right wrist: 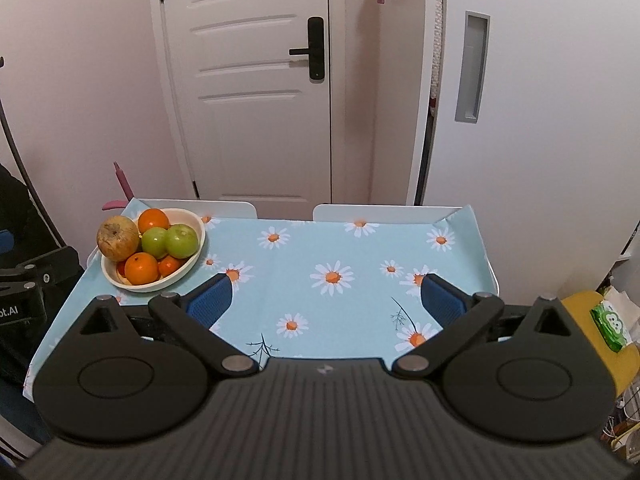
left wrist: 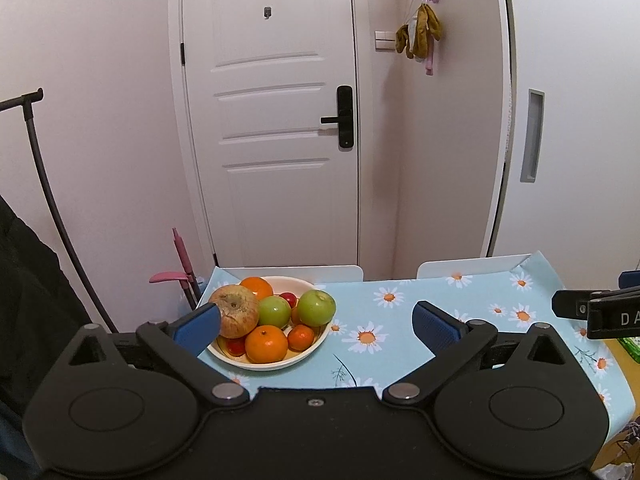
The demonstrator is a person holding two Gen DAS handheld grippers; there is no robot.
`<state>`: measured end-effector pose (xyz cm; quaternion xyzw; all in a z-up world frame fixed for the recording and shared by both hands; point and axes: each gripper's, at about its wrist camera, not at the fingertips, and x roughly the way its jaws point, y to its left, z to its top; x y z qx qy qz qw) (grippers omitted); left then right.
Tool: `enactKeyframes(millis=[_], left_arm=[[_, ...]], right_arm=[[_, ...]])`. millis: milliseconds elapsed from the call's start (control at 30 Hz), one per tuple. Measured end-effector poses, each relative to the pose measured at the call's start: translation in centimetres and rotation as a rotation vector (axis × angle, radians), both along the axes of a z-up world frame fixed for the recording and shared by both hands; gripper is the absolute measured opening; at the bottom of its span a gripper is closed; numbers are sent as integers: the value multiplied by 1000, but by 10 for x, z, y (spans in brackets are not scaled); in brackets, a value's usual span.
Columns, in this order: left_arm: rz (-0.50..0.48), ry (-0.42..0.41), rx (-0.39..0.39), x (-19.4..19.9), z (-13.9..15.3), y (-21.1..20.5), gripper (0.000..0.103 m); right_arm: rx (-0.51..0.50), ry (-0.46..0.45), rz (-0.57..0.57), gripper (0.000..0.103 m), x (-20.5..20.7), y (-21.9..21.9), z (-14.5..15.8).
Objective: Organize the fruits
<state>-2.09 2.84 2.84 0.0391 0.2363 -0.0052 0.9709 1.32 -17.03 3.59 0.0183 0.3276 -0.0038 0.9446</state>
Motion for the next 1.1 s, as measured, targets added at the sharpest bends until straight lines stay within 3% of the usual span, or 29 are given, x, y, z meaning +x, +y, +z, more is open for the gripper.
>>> enactKeyframes(millis=[1100], left_arm=[[-6,6,18,1,-3,-1,103]], right_arm=[[15,23,-15,103,4,-2,-3]])
